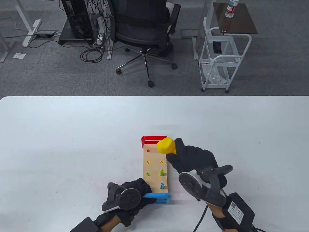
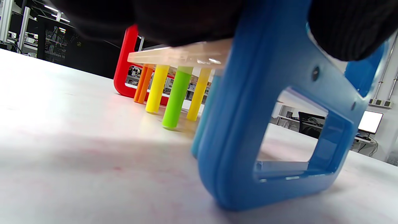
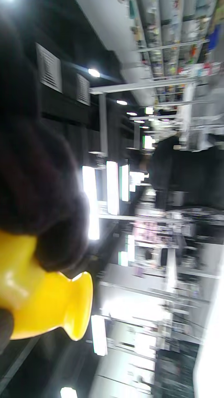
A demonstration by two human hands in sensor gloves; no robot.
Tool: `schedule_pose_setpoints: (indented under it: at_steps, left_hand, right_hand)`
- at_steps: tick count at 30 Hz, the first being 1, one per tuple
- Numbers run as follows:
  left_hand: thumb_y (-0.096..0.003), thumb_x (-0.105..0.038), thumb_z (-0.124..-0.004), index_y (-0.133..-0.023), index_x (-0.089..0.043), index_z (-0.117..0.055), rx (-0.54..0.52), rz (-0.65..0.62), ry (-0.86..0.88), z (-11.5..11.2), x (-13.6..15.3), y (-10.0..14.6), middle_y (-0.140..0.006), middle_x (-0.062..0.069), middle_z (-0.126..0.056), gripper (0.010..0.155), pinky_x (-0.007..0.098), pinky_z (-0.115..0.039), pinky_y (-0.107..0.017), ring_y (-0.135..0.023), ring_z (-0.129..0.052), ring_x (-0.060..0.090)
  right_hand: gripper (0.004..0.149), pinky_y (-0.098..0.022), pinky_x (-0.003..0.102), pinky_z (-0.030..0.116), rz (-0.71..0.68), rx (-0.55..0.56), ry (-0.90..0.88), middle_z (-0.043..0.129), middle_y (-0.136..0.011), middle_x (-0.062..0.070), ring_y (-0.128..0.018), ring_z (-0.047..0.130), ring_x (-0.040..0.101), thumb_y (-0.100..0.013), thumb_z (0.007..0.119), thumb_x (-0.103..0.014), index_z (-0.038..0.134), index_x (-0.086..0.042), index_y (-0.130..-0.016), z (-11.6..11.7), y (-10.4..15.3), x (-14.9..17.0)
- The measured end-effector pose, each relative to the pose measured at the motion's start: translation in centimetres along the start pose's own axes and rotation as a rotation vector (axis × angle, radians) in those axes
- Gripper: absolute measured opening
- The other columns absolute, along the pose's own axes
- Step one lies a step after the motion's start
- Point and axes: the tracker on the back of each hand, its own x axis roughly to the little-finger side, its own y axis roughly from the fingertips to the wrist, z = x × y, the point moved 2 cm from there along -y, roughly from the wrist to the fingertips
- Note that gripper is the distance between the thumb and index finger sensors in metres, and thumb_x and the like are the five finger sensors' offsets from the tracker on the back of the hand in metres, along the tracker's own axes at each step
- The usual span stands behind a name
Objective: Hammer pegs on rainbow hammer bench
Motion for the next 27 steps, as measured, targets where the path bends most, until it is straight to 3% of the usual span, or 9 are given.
schedule_pose_setpoints:
  at_steps: [3,4,11,14,17,20,21,22,27]
  left_hand:
    - [-0.0442,-0.062,-0.083,-0.065,-0.032,-0.087,0.000,0.005,0.003,0.0,0.0,0.0,-0.058,-0.004,-0.089,0.037,0.043,-0.087,-0.030,-0.032,-0.093,0.012]
    - [-0.0440,-0.062,-0.084,-0.065,-0.032,-0.087,-0.002,0.004,0.002,0.0,0.0,0.0,-0.058,-0.004,-0.089,0.037,0.043,-0.087,-0.030,-0.031,-0.094,0.012]
    - [-0.0441,-0.062,-0.083,-0.065,-0.032,-0.086,0.000,0.003,-0.002,0.0,0.0,0.0,-0.058,-0.005,-0.089,0.037,0.043,-0.087,-0.030,-0.032,-0.094,0.012]
    - [-0.0441,-0.062,-0.083,-0.065,-0.032,-0.087,0.000,-0.001,0.001,0.0,0.0,0.0,-0.058,-0.004,-0.089,0.037,0.043,-0.087,-0.030,-0.032,-0.094,0.012]
    - [-0.0442,-0.062,-0.083,-0.065,-0.032,-0.087,0.000,-0.002,-0.002,0.0,0.0,0.0,-0.058,-0.004,-0.089,0.037,0.043,-0.087,-0.030,-0.032,-0.094,0.012]
    - [-0.0441,-0.062,-0.083,-0.066,-0.032,-0.086,0.000,0.001,-0.001,0.0,0.0,0.1,-0.058,-0.004,-0.089,0.037,0.043,-0.087,-0.030,-0.032,-0.094,0.012]
    - [-0.0440,-0.062,-0.083,-0.066,-0.032,-0.087,-0.001,0.000,0.000,0.0,0.0,0.0,-0.058,-0.004,-0.089,0.037,0.043,-0.087,-0.030,-0.032,-0.094,0.012]
    - [-0.0441,-0.062,-0.084,-0.066,-0.032,-0.087,0.000,-0.001,0.000,0.0,0.0,0.0,-0.058,-0.004,-0.089,0.037,0.043,-0.087,-0.030,-0.032,-0.094,0.012]
    - [-0.0441,-0.062,-0.083,-0.066,-0.032,-0.086,-0.002,0.003,-0.001,0.0,0.0,0.1,-0.058,-0.004,-0.089,0.037,0.043,-0.087,-0.030,-0.032,-0.094,0.012]
  right_hand:
    - [0.065,-0.017,0.027,0.092,-0.037,-0.296,0.204,0.100,-0.049,-0.009,-0.015,0.101,0.007,-0.044,0.048,-0.065,0.076,-0.028,-0.088,8.1,2.5,-1.3]
    - [0.064,-0.015,0.033,0.089,-0.080,-0.157,0.065,0.102,-0.045,-0.002,-0.013,0.098,0.014,-0.045,0.055,-0.062,0.082,-0.022,-0.087,7.3,1.8,-1.3]
    - [0.064,-0.018,0.034,0.088,0.040,0.097,0.005,0.101,-0.049,-0.001,-0.017,0.098,0.016,-0.046,0.055,-0.062,0.081,-0.022,-0.089,-5.2,-1.8,0.2]
    - [0.064,-0.018,0.034,0.088,0.056,0.177,-0.018,0.101,-0.049,-0.001,-0.017,0.098,0.015,-0.046,0.055,-0.062,0.081,-0.023,-0.089,-7.1,-1.7,0.3]
    - [0.064,-0.017,0.033,0.088,0.061,0.038,-0.060,0.101,-0.048,-0.002,-0.016,0.098,0.014,-0.047,0.055,-0.062,0.081,-0.022,-0.089,-2.3,-0.5,-0.1]
    - [0.064,-0.016,0.029,0.091,0.014,-0.443,0.097,0.101,-0.047,-0.006,-0.014,0.099,0.010,-0.044,0.051,-0.064,0.078,-0.026,-0.088,9.6,2.8,-2.0]
    - [0.064,-0.012,0.032,0.089,-0.023,-0.211,0.051,0.102,-0.043,-0.002,-0.010,0.098,0.013,-0.044,0.055,-0.062,0.082,-0.022,-0.085,8.9,2.6,-1.5]
    - [0.064,-0.014,0.032,0.089,0.000,-0.310,0.095,0.102,-0.044,-0.002,-0.012,0.098,0.013,-0.046,0.055,-0.063,0.084,-0.023,-0.087,8.0,2.4,-1.5]
    - [0.064,-0.017,0.034,0.088,0.051,0.002,-0.028,0.101,-0.047,-0.001,-0.015,0.098,0.016,-0.045,0.056,-0.062,0.082,-0.022,-0.088,-1.7,-0.5,-0.4]
